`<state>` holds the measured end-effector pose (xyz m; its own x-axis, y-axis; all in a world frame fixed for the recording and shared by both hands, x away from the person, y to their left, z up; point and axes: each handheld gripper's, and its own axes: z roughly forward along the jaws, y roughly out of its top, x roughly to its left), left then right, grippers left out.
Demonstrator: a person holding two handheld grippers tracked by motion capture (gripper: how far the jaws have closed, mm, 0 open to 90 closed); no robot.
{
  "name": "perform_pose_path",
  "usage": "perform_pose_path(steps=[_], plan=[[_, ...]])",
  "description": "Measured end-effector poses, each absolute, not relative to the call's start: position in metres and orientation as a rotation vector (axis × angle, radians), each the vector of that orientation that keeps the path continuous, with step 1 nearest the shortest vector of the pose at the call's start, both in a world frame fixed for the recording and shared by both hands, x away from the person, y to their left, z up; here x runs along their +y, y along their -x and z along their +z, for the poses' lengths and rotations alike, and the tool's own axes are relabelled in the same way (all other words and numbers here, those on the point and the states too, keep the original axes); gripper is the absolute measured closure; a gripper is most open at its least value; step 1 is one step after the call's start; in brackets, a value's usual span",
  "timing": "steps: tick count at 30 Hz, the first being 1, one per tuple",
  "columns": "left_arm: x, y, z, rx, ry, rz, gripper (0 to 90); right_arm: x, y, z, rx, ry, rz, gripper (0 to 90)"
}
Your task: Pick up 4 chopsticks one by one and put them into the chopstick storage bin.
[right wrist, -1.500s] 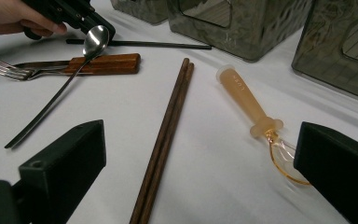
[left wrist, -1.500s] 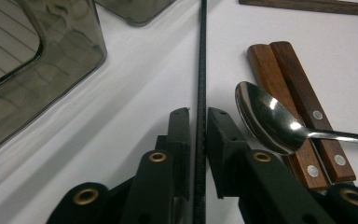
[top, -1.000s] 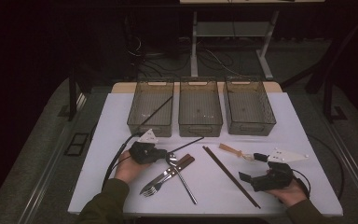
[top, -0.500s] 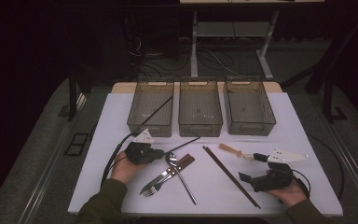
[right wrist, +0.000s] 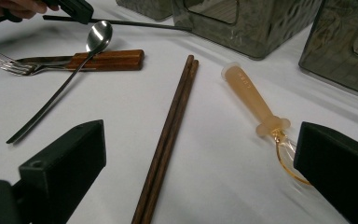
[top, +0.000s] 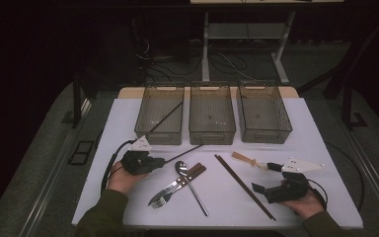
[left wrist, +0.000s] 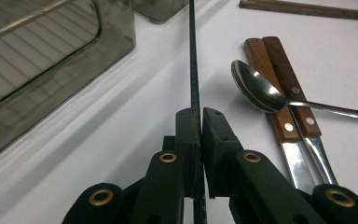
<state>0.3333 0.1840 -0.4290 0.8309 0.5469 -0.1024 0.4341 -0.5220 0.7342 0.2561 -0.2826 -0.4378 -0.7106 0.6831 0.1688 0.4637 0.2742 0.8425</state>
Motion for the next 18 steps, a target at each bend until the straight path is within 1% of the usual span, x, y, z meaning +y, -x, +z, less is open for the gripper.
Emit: perform_pose_path(steps=[8,18], plan=[[0.195,-0.325,-0.419,0.711,-2.178,0.176,85.3,-0.283,-0.256,-0.438,2.316,-1.064,1.409,2.2],[0.197,-0.321,-0.411,0.699,-2.149,0.185,85.3,-0.284,-0.257,-0.438,2.308,-1.066,1.415,2.2]])
